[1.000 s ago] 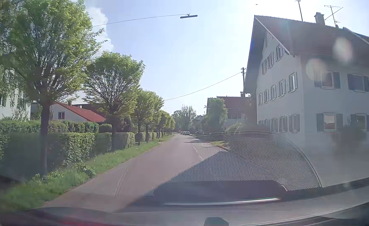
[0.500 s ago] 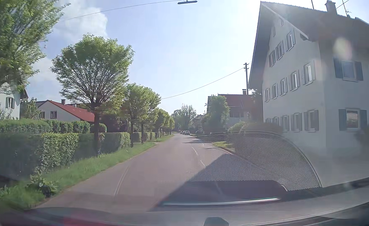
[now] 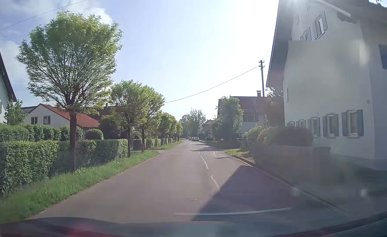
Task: Follow the waypoints while adhering to traffic rules and regulations
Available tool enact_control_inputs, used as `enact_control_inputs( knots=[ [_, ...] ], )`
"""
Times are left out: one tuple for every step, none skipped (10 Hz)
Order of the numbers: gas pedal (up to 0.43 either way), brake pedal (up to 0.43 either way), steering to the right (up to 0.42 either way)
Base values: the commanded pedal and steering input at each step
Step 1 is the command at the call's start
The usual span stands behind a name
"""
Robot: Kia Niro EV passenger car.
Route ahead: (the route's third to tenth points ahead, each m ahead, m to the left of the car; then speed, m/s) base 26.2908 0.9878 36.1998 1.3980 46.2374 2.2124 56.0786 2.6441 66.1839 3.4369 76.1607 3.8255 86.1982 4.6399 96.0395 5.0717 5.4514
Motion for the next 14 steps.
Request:
enact_control_inputs(
  knots=[
    [0.13,0.0,-0.001],
    [0.13,0.0,-0.001],
    [0.118,0.0,-0.002],
    [0.11,0.0,-0.004],
    [0.11,0.0,-0.004],
    [0.11,0.0,-0.004],
    [0.11,0.0,-0.006],
    [0.11,0.0,-0.008],
    [0.11,0.0,-0.009],
    [0.118,0.0,-0.009],
    [0.118,0.0,-0.009],
    [0.118,0.0,-0.009],
    [0.118,0.0,-0.009],
    [0.118,0.0,-0.009]
  ],
)
